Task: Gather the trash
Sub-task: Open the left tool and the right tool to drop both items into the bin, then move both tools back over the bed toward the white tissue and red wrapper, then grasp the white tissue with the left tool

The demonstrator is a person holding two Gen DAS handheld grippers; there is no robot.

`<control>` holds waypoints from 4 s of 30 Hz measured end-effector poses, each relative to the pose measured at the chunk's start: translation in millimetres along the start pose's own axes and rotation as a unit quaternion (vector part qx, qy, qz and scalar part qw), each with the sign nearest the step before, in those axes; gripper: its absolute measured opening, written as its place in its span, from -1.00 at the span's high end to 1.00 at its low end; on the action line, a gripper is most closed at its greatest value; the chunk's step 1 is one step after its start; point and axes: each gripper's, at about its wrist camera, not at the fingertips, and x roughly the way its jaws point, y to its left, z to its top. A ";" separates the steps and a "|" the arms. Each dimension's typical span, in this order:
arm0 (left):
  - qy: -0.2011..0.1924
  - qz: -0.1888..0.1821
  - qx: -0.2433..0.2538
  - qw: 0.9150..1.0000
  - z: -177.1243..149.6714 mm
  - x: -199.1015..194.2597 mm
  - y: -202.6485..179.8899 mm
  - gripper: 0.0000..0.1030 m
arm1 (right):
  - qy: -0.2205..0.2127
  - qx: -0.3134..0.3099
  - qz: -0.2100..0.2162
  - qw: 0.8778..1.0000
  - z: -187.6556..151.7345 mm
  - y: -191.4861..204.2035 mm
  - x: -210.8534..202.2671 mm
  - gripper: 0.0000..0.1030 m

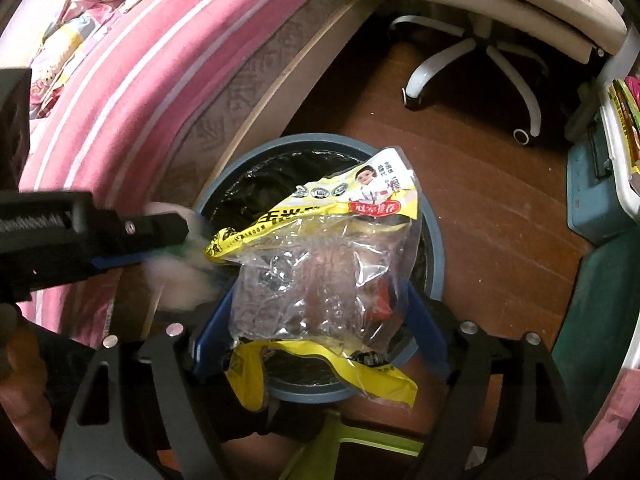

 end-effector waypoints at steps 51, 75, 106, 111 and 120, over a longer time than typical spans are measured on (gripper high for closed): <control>-0.361 -0.114 -0.163 0.911 -37.8 -281.1 153.4 -0.70 | -0.186 -0.169 0.138 0.958 65.0 223.1 -184.8 -0.80; -0.387 -0.051 -0.119 0.913 60.1 -248.5 281.0 -0.57 | -0.170 -0.147 0.164 0.960 154.8 352.5 -60.5 -0.81; -0.321 -0.115 -0.127 0.932 103.8 -229.8 316.3 0.99 | -0.164 -0.161 0.161 0.960 223.7 412.4 3.2 -0.81; -0.318 -0.117 -0.147 0.929 95.9 -238.2 328.0 0.99 | -0.154 -0.169 0.157 0.961 225.5 419.3 10.7 -0.81; -0.290 -0.117 -0.197 0.929 94.8 -229.8 348.4 0.99 | -0.150 -0.231 0.115 0.954 223.4 460.7 29.5 -0.81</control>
